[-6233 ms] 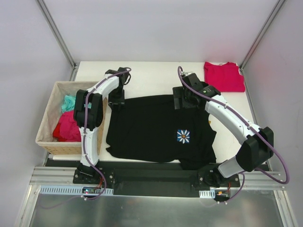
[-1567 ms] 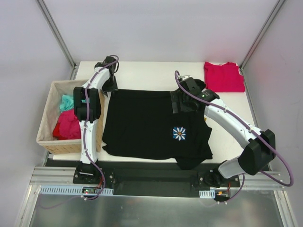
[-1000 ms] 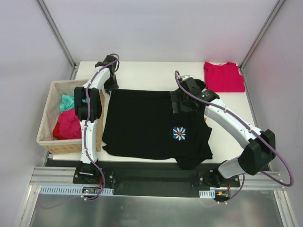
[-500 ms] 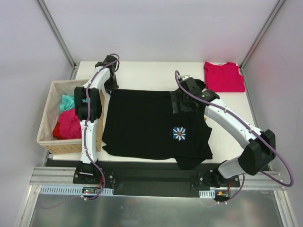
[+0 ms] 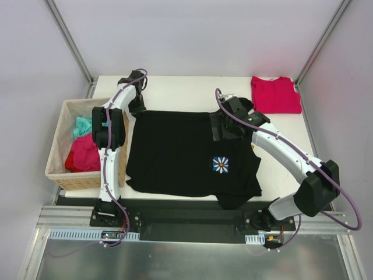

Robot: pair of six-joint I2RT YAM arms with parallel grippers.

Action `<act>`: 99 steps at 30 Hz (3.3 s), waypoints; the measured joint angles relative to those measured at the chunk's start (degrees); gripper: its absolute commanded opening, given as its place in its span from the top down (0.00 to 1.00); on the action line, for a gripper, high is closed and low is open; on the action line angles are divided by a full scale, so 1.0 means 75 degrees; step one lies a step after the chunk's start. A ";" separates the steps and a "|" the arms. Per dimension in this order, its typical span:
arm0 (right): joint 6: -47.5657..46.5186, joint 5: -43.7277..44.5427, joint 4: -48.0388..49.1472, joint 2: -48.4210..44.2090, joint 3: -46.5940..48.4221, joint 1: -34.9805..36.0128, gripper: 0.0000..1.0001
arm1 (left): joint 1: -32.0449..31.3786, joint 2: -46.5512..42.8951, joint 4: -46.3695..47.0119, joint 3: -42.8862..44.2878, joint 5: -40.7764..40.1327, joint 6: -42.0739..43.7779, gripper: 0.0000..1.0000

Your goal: Fold and stack the t-shirts

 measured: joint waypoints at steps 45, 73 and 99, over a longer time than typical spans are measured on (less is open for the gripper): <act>0.0050 0.0006 0.0020 -0.0058 -0.0111 0.0041 0.07 | 0.0099 0.0714 0.0055 0.1990 0.0111 -0.0044 0.59; 0.0061 0.0052 0.0350 0.1635 -0.0029 0.0539 0.07 | -0.0495 -0.2259 0.0615 -0.2232 0.0233 -0.0609 0.18; 0.0265 0.0117 0.1090 0.2722 -0.0498 0.2363 0.06 | -0.1862 -0.2693 0.0924 -0.4561 0.0090 -0.1402 0.22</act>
